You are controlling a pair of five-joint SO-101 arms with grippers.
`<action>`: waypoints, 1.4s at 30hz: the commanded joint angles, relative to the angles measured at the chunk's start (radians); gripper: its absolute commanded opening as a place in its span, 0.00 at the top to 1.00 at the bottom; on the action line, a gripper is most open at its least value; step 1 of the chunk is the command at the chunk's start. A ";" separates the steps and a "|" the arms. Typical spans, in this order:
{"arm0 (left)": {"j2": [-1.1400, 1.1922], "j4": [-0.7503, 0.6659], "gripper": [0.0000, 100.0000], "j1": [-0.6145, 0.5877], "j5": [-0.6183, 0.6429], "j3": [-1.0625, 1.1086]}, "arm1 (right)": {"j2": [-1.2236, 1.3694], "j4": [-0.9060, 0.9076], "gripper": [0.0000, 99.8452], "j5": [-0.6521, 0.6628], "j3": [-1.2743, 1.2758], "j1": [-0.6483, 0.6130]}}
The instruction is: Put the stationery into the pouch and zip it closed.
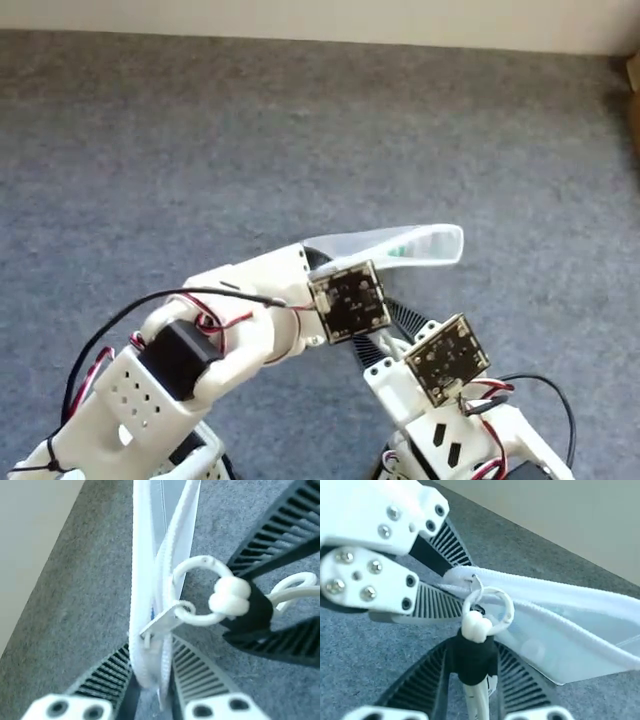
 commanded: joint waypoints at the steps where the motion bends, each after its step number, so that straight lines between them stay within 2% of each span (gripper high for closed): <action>1: -0.004 -0.077 0.99 0.013 0.011 0.056 | -0.008 -0.039 0.99 -0.046 -0.058 0.012; 5: -0.004 -0.130 0.99 0.012 0.012 0.104 | -0.008 -0.082 0.99 -0.078 -0.050 0.081; 10: -0.004 -0.132 0.99 0.005 0.071 0.105 | -0.008 -0.139 0.99 -0.133 -0.048 0.225; 18: -0.004 -0.132 0.99 0.005 0.071 0.107 | -0.008 -0.209 0.99 -0.138 -0.048 0.358; 22: -0.004 -0.135 0.99 -0.013 0.069 0.107 | -0.008 -0.251 0.99 -0.187 -0.047 0.437; 34: -0.004 -0.138 1.00 -0.039 0.069 0.107 | -0.008 -0.266 0.99 -0.192 -0.047 0.469; 42: -0.004 -0.138 1.00 -0.039 0.069 0.107 | -0.007 -0.331 0.99 -0.259 -0.024 0.639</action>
